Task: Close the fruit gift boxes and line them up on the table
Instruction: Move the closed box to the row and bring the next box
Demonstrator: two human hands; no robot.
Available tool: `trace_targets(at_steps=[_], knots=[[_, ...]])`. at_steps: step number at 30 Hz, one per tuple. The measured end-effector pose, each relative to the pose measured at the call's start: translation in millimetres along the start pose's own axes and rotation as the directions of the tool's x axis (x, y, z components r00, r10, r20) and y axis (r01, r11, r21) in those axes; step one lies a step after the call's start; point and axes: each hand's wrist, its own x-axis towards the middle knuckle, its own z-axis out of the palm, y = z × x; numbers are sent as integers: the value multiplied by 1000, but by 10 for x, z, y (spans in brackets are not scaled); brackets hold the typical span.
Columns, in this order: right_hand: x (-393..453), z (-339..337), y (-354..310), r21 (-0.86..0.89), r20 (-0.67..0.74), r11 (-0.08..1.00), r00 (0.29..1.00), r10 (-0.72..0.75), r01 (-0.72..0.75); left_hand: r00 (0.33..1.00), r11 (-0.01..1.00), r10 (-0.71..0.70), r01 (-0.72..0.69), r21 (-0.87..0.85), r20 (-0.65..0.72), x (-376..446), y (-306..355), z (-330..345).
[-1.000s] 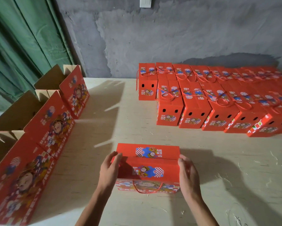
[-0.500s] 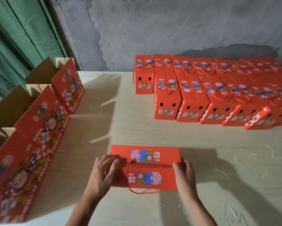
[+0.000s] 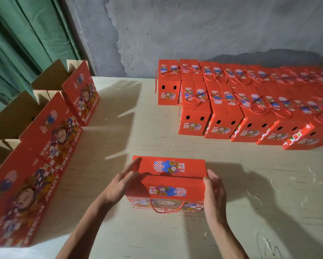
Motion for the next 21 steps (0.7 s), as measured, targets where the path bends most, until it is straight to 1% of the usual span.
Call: trace_targets(at_steps=[2,3,5,6,7,8,9,10,11,12,14,15,17,19,21], knots=[[-79,-60,4,25,7,996,996,89,-89,994,1000,-8,9,-7,110,38,7,-61],[-112,-94,15,32,23,989,989,144,-145,988,999,-23,30,-44,154,61,24,-102],[-148,-143,11,-20,60,972,970,236,-235,986,979,-90,113,-168,144,132,71,-176],[-158,-152,-10,-57,82,955,951,296,-293,989,971,-108,128,-204,106,170,89,-198],[-161,-152,-26,-76,106,937,931,348,-342,993,977,-106,114,-182,54,202,125,-206],[-168,-147,-69,-83,135,921,911,389,-381,995,987,-97,100,-125,34,243,151,-206],[-164,-151,-112,-99,165,902,887,431,-420,995,992,-90,94,-82,47,297,167,-201],[-161,-173,-166,-126,193,880,859,475,-458,993,991,-98,104,-82,72,357,176,-191],[-145,-212,-179,-156,225,857,827,515,-491,988,983,-119,131,-125,99,414,179,-188],[-126,-248,-177,-168,260,837,795,548,-521,981,963,-155,176,-202,115,464,179,-195],[-93,-277,-150,-116,333,812,748,574,-572,963,900,-241,268,-344,120,535,184,-203],[-89,-265,-155,-53,353,805,743,569,-591,956,882,-270,295,-368,118,558,184,-197],[-58,-219,-155,63,323,806,777,541,-588,948,870,-288,319,-375,139,592,176,-163],[-15,-155,-165,91,289,814,797,530,-574,946,855,-290,324,-404,145,601,158,-126],[52,-100,-173,92,276,816,802,530,-570,948,836,-312,306,-456,66,590,136,-85]])
